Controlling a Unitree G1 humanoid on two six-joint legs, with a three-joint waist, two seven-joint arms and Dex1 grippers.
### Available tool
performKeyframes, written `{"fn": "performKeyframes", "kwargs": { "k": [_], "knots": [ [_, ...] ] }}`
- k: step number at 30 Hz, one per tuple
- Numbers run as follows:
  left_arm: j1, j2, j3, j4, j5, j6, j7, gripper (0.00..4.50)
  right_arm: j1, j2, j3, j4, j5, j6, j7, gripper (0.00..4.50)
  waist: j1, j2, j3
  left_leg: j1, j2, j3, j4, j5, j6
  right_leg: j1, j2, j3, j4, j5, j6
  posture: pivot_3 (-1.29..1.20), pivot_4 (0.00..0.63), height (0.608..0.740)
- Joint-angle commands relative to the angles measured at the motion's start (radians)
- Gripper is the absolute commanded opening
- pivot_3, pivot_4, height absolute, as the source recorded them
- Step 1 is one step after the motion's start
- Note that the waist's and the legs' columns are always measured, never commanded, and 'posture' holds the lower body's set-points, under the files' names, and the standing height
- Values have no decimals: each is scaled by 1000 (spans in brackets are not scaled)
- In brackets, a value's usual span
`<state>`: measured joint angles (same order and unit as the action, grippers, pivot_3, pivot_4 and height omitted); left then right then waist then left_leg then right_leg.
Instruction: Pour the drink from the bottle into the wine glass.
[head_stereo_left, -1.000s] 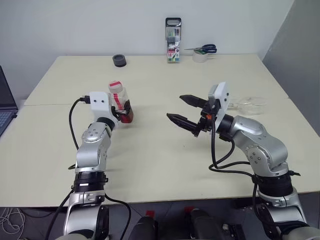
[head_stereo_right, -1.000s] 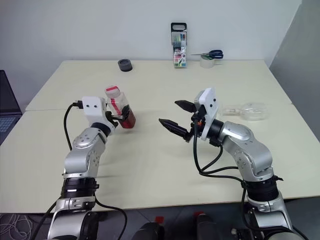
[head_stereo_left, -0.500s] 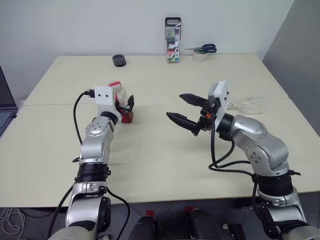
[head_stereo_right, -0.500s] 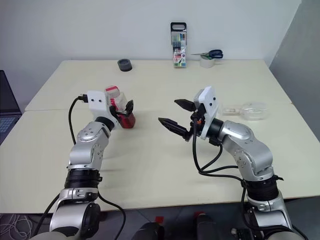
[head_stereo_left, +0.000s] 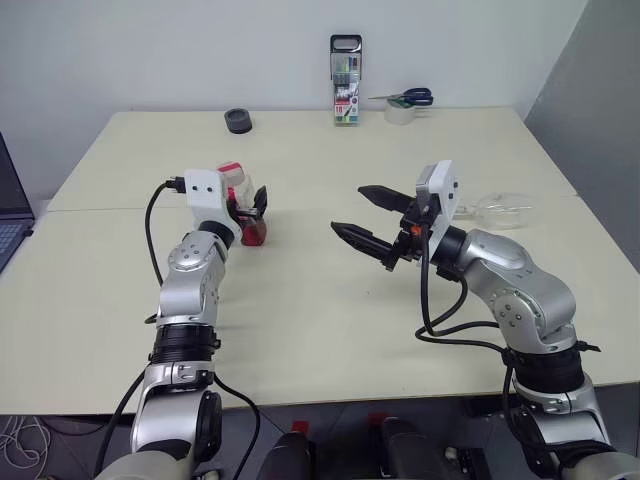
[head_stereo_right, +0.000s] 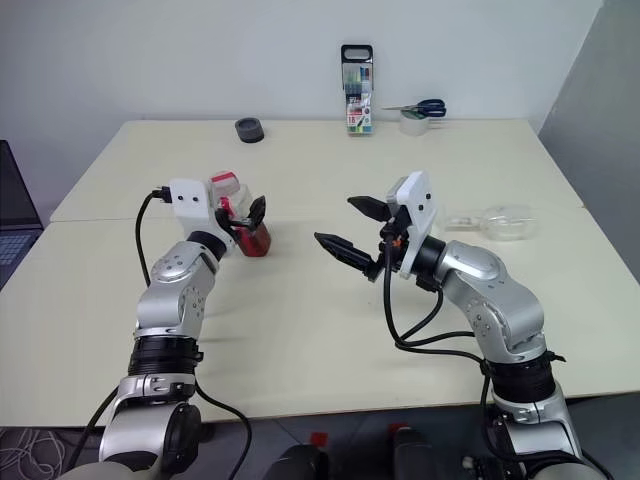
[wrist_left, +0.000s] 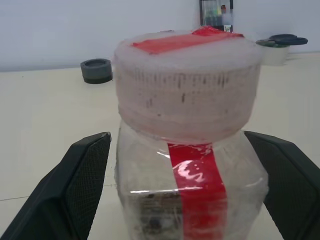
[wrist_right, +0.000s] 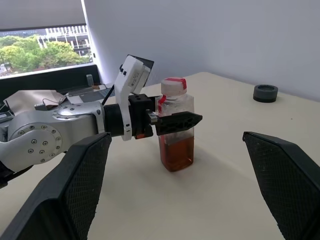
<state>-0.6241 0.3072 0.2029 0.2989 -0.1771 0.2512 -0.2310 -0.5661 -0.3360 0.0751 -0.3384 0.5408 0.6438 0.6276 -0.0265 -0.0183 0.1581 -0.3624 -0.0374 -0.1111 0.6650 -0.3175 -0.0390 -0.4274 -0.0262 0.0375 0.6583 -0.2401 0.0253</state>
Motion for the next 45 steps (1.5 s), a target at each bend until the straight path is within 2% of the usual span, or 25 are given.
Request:
{"fn": "performKeyframes", "kwargs": {
  "k": [1, 4, 6, 11, 20, 25, 31, 35, 41, 45],
  "knots": [
    [-25, 13, 9, -20, -8, -26, -7, 4461, -14, 6, -24, -32, 21, -11, -6, 4500, 0, 0, 0, 0, 0, 0, 0, 0, 0, 0, 0, 0, 0, 0, 0, 0, 150, 740],
    [-21, 13, 11, -24, -12, -25, -8, 3868, -12, 8, -23, -33, 20, -11, -7, 4500, 0, 0, 0, 0, 0, 0, 0, 0, 0, 0, 0, 0, 0, 0, 0, 0, 150, 740],
    [-21, 13, 12, -22, -13, -24, -8, 3200, -13, 10, -21, -32, 18, -12, -7, 4500, 0, 0, 0, 0, 0, 0, 0, 0, 0, 0, 0, 0, 0, 0, 0, 0, 150, 740],
    [-22, 11, 15, -19, -19, -26, -7, 1902, -15, 13, -22, -30, 18, -11, -10, 4500, 0, 0, 0, 0, 0, 0, 0, 0, 0, -1, 0, 0, 0, 0, 0, 0, 150, 740],
    [-11, 15, 13, -33, -20, -13, -5, 1849, -15, 14, -24, -30, 20, -8, -19, 4500, 0, 0, 0, -1, 0, 1, 0, 0, 0, -2, 0, 0, 1, 0, 0, 0, 150, 740],
    [34, 42, -22, -153, -39, 76, -72, 1849, -16, 1, -19, -24, 3, -8, -25, 4500, -2, 0, 0, -1, 0, 2, 0, 0, 0, -3, 0, 0, 2, 0, 0, 0, 150, 740],
    [74, 126, -130, -351, -90, 216, -266, 1849, -92, 41, -76, -12, 77, 79, -90, 4500, -3, 0, 0, -2, -1, 2, 0, 0, 0, -4, 0, 1, 4, 0, 0, 0, 150, 740],
    [53, 122, -180, -467, -213, 312, -404, 1849, -138, 28, -84, -4, 116, 119, -65, 4500, -2, 0, 0, -2, -1, 2, 0, 0, 0, -4, 0, 1, 3, 0, 0, 0, 150, 740],
    [16, 156, -204, -522, -383, 452, -580, 1849, -166, -68, -106, -48, 221, 209, 18, 4500, -4, 0, 0, -2, 0, 3, 0, 0, 0, -4, 0, 0, 3, 0, 0, 0, 150, 740],
    [-20, 191, -233, -499, -388, 461, -650, 1849, -174, -93, -114, -77, 271, 251, 13, 4500, -8, 0, 0, -1, 0, 4, 0, 0, 1, -4, 2, 1, 4, 0, 0, 0, 150, 740]
  ]
}}
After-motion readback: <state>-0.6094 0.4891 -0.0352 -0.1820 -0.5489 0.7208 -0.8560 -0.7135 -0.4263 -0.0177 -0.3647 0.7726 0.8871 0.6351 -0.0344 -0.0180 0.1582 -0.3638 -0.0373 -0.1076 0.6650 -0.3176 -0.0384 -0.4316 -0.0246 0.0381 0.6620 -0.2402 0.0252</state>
